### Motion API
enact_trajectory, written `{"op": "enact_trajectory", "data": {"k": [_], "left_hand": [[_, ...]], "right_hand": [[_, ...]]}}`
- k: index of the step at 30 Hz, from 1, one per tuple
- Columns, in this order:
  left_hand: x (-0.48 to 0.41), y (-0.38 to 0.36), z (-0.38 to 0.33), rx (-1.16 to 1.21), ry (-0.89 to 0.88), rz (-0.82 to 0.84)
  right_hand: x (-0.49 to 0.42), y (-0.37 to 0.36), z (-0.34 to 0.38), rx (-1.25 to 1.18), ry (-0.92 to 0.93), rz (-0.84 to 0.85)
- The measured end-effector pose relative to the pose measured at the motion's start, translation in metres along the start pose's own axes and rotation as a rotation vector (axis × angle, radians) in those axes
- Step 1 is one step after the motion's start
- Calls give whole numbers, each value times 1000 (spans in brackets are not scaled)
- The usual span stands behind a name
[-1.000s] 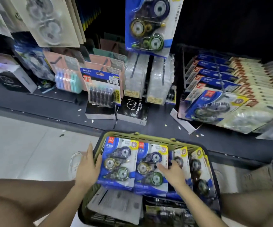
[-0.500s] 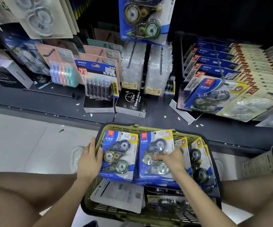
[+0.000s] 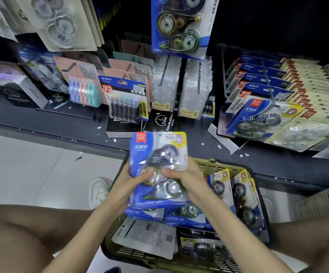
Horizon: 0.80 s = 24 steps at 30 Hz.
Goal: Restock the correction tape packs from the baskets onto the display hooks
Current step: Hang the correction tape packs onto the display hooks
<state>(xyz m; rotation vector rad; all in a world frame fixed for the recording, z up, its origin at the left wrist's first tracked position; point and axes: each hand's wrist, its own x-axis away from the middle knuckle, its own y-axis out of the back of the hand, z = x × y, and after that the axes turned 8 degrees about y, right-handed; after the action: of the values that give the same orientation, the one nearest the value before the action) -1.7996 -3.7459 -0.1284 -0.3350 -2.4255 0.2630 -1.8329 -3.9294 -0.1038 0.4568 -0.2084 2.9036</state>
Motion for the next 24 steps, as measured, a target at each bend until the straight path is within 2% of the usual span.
{"op": "enact_trajectory", "data": {"k": [2,3,7,9,11,14,16,21,24], "left_hand": [[3,8,-4,81,20,-85],[1,15,-4,108,10,-150],[-6,35,-4,95,-112,-400],[-6,43,-7,9,-186,-494],[-5,48,-10,-88,-245,-616],[-2,49,-16,-225,-322,-754],[0,46,-20,-283,-348,-803],[10,43,-30,-328,-390,-810],[16,41,-39,-375,-430,-812]], "right_hand": [[-9,-14,-5,95,-62,130],[-13,-16,-7,164,-113,143],[-34,-11,-40,578,-210,-49],[-32,-16,-55,758,-281,-7],[-28,-27,-66,805,-317,20],[-26,-46,-74,852,-307,-78],[-28,-53,-80,777,-307,-137],[-31,-36,-66,185,-187,-221],[-28,-7,-32,219,-22,-175]]}}
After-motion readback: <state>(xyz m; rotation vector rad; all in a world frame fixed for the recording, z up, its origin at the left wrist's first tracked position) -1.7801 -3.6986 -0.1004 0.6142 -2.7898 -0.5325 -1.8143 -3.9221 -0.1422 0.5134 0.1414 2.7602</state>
